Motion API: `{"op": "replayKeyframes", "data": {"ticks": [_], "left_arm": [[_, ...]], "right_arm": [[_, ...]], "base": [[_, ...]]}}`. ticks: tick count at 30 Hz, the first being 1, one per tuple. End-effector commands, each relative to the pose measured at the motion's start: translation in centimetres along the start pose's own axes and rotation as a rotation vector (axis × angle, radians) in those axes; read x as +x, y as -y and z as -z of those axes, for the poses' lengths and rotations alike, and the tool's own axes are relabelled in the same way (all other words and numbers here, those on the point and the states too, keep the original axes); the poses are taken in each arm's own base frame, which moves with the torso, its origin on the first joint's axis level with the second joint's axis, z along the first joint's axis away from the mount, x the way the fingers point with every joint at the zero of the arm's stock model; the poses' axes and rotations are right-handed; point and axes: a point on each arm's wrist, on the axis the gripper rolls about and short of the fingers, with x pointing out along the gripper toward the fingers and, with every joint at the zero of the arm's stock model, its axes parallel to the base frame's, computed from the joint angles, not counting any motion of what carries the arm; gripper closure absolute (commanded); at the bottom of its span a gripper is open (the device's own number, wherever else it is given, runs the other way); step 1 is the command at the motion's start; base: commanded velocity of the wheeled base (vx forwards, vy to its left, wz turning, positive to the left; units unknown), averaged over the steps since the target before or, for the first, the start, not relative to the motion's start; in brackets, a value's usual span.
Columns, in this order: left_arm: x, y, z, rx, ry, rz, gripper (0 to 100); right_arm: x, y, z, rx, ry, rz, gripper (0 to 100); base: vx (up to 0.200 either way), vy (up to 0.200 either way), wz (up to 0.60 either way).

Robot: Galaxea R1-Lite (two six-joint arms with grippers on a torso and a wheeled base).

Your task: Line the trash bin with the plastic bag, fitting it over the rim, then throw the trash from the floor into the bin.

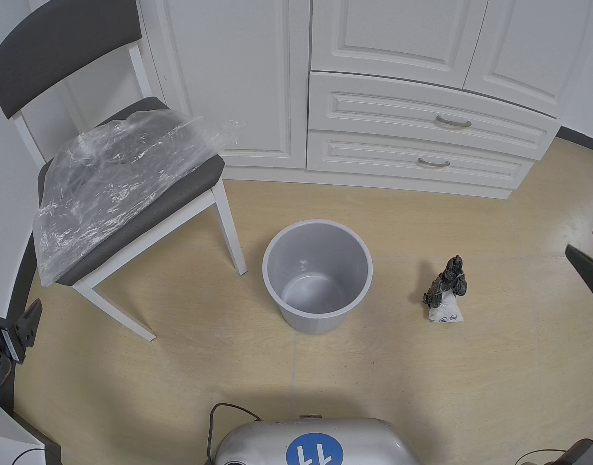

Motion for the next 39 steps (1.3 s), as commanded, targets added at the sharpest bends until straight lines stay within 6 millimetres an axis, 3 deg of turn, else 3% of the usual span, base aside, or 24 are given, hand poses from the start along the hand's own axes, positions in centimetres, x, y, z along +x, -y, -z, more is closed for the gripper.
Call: {"op": "replayKeyframes", "data": {"ticks": [1,6,9,18,26,32,39], "left_arm": [[2.9,-1.0,-0.4,0.022,-0.104,-0.077,0],[3.1,-1.3,0.0,0.094,-0.126,-0.043,0],[3.4,-1.1,0.6,0.101,-0.157,0.025,0],[6.1,-3.4,2.1,0.212,-0.287,-0.003,0],[9.6,-7.8,2.2,0.150,-0.243,0.005,0],[9.8,-8.0,2.2,0.136,-0.211,0.046,0],[12.0,-8.5,3.1,0.124,-0.220,0.063,0]], "right_arm": [[5.4,0.0,-1.0,0.114,-0.064,0.020,0],[9.8,-0.9,0.0,0.245,-0.140,0.123,0],[10.9,-1.4,0.1,0.280,-0.125,0.151,0],[11.6,-1.9,1.2,0.289,-0.169,0.139,0],[11.8,-2.8,1.9,0.290,-0.200,0.107,0],[11.6,-3.6,2.1,0.288,-0.189,0.067,0],[11.4,-4.0,2.5,0.280,-0.181,0.045,0]], "base": [[0.000,0.000,0.00],[0.000,0.000,0.00],[0.000,0.000,0.00],[0.000,0.000,0.00],[0.000,0.000,0.00],[0.000,0.000,0.00],[0.000,0.000,0.00]]}}
